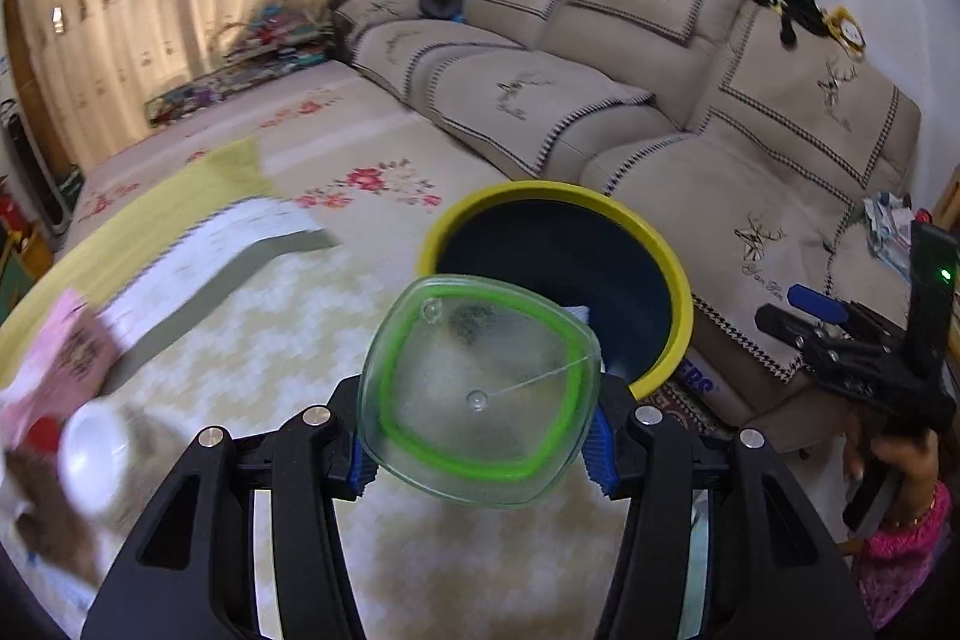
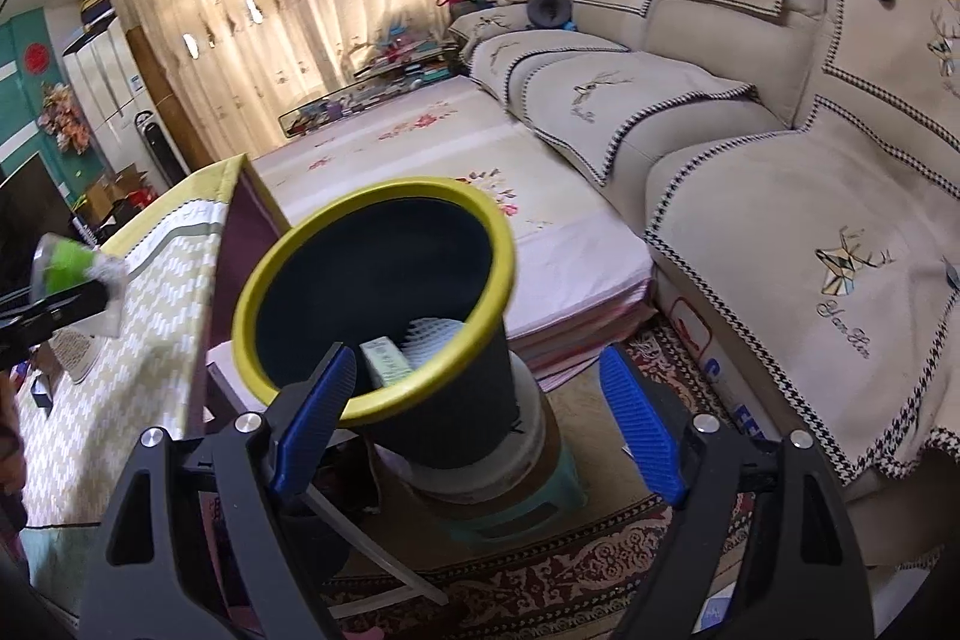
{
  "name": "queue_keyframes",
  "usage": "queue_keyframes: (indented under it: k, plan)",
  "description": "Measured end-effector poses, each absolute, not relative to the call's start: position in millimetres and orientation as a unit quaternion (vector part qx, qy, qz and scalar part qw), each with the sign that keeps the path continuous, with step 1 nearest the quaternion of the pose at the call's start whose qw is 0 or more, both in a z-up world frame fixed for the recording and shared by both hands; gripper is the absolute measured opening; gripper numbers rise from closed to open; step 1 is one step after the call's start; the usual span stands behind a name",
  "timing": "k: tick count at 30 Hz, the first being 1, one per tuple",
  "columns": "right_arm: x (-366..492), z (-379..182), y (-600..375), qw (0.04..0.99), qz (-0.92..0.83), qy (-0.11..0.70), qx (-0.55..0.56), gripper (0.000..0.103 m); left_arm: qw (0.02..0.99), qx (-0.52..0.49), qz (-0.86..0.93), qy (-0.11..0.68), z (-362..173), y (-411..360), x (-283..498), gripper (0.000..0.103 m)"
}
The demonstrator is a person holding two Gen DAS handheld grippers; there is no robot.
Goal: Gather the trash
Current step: 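Carry the green-rimmed cup over the bin with the left tool and release it, then grasp the upturned white bowl with the right tool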
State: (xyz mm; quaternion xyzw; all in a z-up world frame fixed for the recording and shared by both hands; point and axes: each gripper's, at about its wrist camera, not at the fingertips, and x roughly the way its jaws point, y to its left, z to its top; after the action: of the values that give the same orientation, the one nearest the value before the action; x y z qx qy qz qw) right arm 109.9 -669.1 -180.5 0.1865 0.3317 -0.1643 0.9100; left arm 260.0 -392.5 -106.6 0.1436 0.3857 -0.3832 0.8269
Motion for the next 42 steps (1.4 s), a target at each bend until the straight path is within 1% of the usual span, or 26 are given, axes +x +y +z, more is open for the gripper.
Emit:
queue_keyframes:
  k: [10,12,13,17,21,23,27,29,36,42]
  plan:
    - [100,-194,-691,0.899,-0.181,0.341,0.206,0.079,0.797,0.17,-0.399,0.42,-149,-492,295,0.053]
    - [99,-195,-693,0.898,-0.182,0.341,0.208,0.08,0.798,0.179,-0.394,0.421,-153,-506,300,0.071]
    - [99,-196,-693,0.898,-0.181,0.341,0.21,0.08,0.803,0.178,-0.389,0.415,-152,-510,301,0.083]
    - [98,-197,-690,0.898,-0.177,0.342,0.212,0.08,0.814,0.16,-0.384,0.405,-142,-507,303,0.085]
    - [102,-198,-681,0.9,-0.163,0.344,0.21,0.08,0.832,0.134,-0.37,0.392,-122,-471,292,0.087]
    - [105,-196,-674,0.902,-0.155,0.346,0.207,0.08,0.843,0.119,-0.361,0.38,-111,-444,282,0.091]
    - [115,-188,-657,0.908,-0.133,0.348,0.19,0.08,0.867,0.088,-0.343,0.352,-86,-378,251,0.094]
    - [122,-181,-644,0.913,-0.12,0.348,0.178,0.081,0.88,0.077,-0.326,0.337,-78,-345,236,0.098]
    - [153,-156,-588,0.927,-0.057,0.345,0.133,0.082,0.926,0.038,-0.216,0.308,-64,-208,192,0.098]
    - [185,-135,-516,0.934,0.014,0.344,0.093,0.082,0.942,0.007,-0.145,0.302,-67,-120,172,0.098]
